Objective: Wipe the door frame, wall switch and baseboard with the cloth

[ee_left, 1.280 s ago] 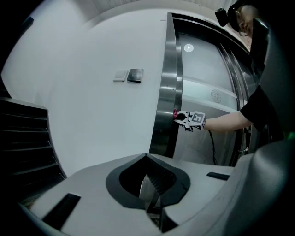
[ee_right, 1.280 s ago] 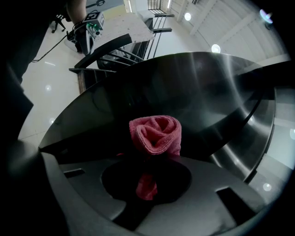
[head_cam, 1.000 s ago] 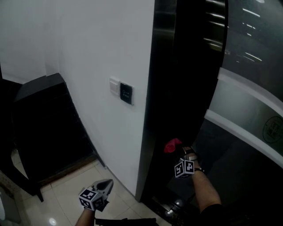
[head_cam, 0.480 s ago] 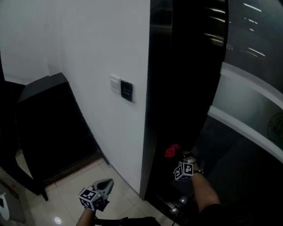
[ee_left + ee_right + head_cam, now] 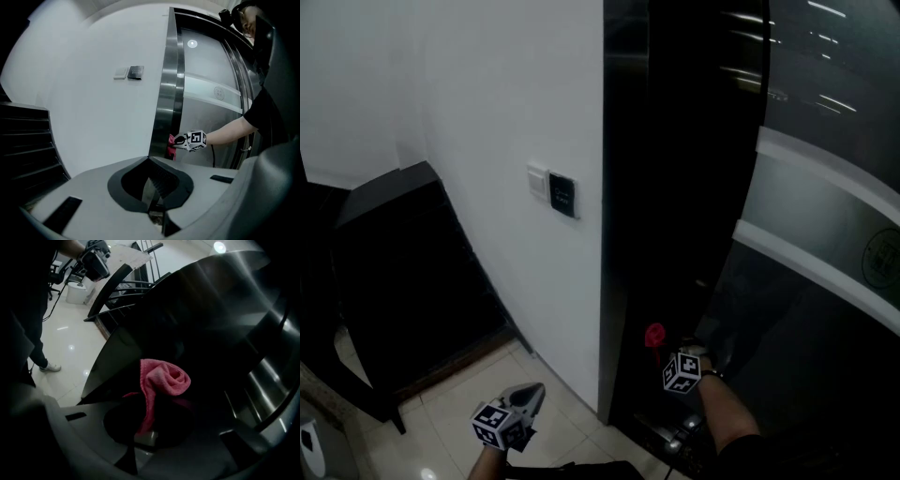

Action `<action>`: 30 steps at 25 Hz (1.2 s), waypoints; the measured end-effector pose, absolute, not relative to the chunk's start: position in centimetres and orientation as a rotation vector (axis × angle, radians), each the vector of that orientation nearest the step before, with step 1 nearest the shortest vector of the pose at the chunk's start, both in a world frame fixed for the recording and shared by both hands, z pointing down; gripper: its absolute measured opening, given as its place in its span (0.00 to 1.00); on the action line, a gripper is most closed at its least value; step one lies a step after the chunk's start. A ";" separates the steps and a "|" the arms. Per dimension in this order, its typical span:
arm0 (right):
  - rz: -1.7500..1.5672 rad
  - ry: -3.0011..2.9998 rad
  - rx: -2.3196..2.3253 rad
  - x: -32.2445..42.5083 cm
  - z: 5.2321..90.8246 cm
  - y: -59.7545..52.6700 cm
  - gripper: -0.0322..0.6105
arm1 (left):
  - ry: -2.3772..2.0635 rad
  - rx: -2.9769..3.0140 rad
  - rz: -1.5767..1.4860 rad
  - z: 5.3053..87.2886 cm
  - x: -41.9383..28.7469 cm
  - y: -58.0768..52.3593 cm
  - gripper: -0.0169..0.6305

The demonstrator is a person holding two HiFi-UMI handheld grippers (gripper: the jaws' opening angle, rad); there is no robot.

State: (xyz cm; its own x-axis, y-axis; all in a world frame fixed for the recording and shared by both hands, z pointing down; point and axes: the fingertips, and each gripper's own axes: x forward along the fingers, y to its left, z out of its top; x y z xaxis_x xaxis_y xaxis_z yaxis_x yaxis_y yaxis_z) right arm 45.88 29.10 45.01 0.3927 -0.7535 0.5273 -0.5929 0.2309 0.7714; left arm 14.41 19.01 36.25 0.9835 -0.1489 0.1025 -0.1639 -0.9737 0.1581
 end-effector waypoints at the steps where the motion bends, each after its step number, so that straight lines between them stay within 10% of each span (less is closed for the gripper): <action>1: -0.163 -1.277 1.424 45.8 45.2 29.6 0.13 | -0.230 2.960 0.131 36.3 14.5 19.1 0.01; 17: -1.183 -0.793 1.830 43.3 0.0 33.9 0.12 | -0.119 2.943 0.027 36.0 16.6 18.4 0.01; 30: -1.155 -0.906 1.548 41.9 7.3 26.9 0.12 | -0.219 2.951 0.040 36.1 14.3 16.8 0.01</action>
